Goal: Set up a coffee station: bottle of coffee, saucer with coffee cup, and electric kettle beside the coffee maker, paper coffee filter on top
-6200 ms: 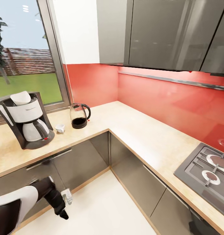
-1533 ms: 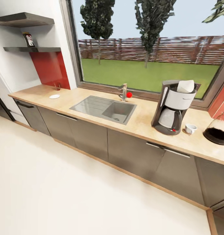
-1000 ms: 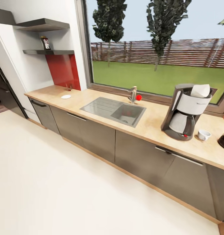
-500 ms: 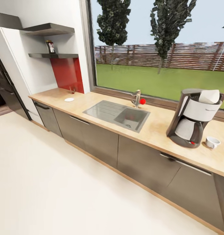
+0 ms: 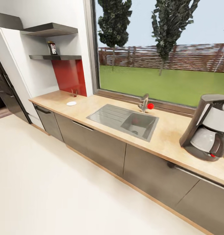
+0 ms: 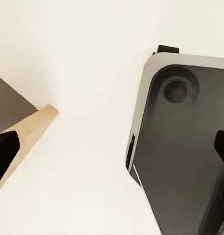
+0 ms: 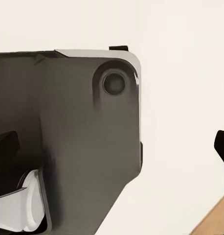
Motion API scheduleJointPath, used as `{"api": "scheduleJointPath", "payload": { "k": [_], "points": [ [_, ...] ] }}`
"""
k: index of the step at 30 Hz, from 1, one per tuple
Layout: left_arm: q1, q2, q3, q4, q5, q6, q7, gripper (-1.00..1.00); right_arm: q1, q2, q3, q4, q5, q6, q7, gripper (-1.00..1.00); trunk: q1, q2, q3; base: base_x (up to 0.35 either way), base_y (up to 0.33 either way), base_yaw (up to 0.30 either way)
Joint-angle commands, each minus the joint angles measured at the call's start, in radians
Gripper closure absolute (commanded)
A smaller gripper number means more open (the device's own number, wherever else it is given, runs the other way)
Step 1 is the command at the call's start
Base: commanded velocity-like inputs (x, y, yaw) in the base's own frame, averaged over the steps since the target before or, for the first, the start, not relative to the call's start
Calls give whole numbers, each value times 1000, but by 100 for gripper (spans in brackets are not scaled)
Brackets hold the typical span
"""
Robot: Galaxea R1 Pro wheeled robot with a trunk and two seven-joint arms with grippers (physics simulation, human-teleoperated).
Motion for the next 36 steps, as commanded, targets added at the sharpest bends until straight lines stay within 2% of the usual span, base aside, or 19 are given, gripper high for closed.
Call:
{"api": "scheduleJointPath", "payload": {
  "k": [1, 20, 36],
  "points": [
    [-1, 0, 8, 2, -10, -5, 4, -100, -1, 0, 1, 0, -6, -3, 0, -100, 1, -2, -2, 292, 224, 133],
    [-1, 0, 8, 3, -10, -6, 5, -100, -1, 1, 2, 2, -5, -4, 0, -100, 1, -2, 9, 295, 205, 241],
    [-1, 1, 8, 3, -12, -7, 3, -100, -1, 2, 2, 2, -5, -3, 0, -100, 1, -2, 18, 331, 50, 255]
  ]
}}
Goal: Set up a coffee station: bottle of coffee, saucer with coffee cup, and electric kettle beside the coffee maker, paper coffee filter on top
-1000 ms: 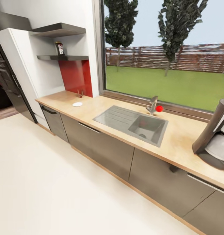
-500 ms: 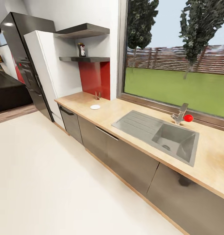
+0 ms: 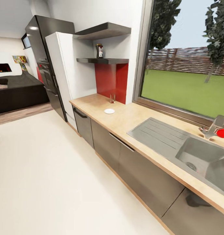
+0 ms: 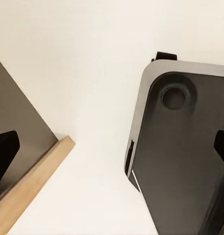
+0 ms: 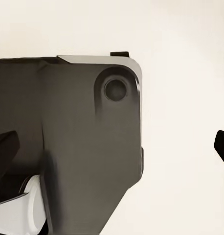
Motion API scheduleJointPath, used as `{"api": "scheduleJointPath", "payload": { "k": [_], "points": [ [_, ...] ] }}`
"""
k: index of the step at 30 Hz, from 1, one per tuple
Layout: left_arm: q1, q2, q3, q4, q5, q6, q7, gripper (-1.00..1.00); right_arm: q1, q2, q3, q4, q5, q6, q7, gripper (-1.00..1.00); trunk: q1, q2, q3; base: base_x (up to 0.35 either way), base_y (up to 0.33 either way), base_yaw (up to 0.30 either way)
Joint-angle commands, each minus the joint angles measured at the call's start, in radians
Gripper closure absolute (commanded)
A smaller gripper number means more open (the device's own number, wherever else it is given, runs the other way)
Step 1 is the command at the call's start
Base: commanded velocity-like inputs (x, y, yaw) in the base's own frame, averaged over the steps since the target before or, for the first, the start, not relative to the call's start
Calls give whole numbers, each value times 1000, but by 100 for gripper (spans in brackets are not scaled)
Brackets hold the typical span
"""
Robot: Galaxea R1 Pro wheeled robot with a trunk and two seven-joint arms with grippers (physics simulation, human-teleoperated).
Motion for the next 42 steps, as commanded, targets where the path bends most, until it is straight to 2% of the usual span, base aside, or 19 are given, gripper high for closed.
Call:
{"api": "scheduleJointPath", "payload": {
  "k": [1, 42],
  "points": [
    [-1, 0, 8, 2, -11, -4, 4, -100, 0, 0, 1, 0, -6, -4, 0, -100, 1, -2, -1, 336, 81, 255],
    [-1, 2, 8, 2, -11, -5, 3, -100, 0, 0, 1, 0, -6, -4, 0, -100, 1, -2, 22, 336, 76, 255]
  ]
}}
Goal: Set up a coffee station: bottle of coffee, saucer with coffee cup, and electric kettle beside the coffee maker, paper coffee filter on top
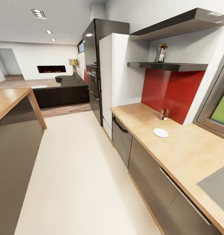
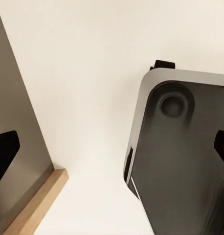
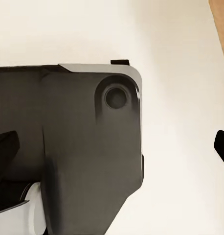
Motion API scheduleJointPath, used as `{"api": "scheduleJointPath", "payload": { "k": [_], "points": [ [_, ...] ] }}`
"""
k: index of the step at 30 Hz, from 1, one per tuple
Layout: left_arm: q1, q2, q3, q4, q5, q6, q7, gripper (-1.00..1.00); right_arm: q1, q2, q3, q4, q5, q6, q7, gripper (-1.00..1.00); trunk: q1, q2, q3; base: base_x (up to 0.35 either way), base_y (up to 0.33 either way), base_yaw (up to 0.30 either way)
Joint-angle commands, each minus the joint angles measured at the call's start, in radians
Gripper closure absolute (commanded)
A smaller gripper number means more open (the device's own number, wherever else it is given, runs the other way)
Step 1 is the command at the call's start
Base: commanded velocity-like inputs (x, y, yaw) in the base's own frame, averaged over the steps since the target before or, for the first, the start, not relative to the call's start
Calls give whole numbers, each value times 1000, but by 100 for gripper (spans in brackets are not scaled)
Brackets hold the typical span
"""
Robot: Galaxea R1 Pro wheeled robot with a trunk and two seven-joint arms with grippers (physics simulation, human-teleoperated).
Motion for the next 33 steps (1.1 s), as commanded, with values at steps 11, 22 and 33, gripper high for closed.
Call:
{"api": "scheduleJointPath", "payload": {
  "k": [11, 22, 33],
  "points": [
    [-1, 0, 8, 2, -11, -4, 4, -100, 0, 0, 0, 0, -6, -3, 0, -100, 1, -2, 2, 336, 54, 151],
    [-1, 0, 8, 4, -11, -4, 4, -100, 0, 0, 0, 0, -7, -3, 0, -100, 1, -2, 2, 336, 1, 3],
    [-1, 0, 8, 4, -11, -4, 4, -100, 0, -1, -1, 2, -7, -3, -3, -100, 1, -2, 2, 336, 0, 0]
  ]
}}
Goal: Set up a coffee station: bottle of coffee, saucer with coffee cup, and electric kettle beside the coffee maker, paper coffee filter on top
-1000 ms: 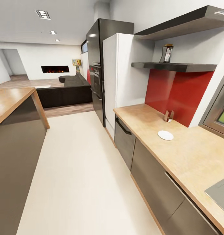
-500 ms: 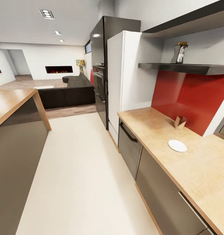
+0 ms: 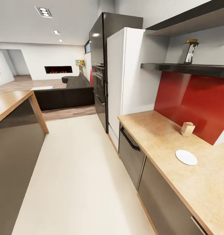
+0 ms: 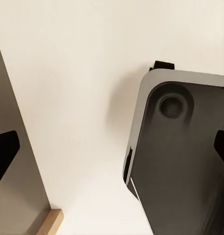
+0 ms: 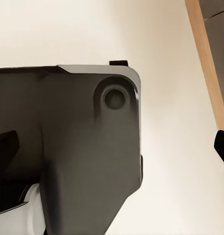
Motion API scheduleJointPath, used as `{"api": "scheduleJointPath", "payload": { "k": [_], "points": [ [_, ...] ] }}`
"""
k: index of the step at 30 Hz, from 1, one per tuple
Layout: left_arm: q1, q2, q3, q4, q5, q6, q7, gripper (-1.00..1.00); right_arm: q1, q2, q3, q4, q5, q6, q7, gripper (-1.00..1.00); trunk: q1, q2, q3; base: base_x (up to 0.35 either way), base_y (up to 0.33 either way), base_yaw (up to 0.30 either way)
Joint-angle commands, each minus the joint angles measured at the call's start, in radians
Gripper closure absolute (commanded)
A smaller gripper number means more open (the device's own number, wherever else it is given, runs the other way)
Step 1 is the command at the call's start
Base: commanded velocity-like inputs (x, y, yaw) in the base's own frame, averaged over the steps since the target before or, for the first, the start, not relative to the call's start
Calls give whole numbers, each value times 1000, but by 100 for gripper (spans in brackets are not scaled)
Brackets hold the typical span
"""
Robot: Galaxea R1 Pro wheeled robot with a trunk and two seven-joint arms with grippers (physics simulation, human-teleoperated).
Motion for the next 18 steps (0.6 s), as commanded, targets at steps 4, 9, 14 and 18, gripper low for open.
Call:
{"api": "scheduleJointPath", "payload": {
  "k": [4, 9, 14, 18],
  "points": [
    [-1, 0, 8, 2, -11, -4, 4, -100, -1, -1, 1, 1, -6, -4, -1, -100, 1, -2, -2, 336, 0, 0],
    [-1, 0, 8, 2, -11, -4, 4, -100, -1, -4, -2, 1, -6, -2, -1, -100, 1, -2, -2, 336, 0, 0],
    [-1, -1, 8, 2, -11, -4, 4, -100, -1, -5, -3, 1, -7, -2, 2, -100, 1, -2, -2, 336, 0, -3],
    [-1, -1, 8, 2, -11, -6, 4, -100, -1, -5, -3, 1, -8, -2, 4, -100, 1, -2, -1, 336, 5, -134]
  ]
}}
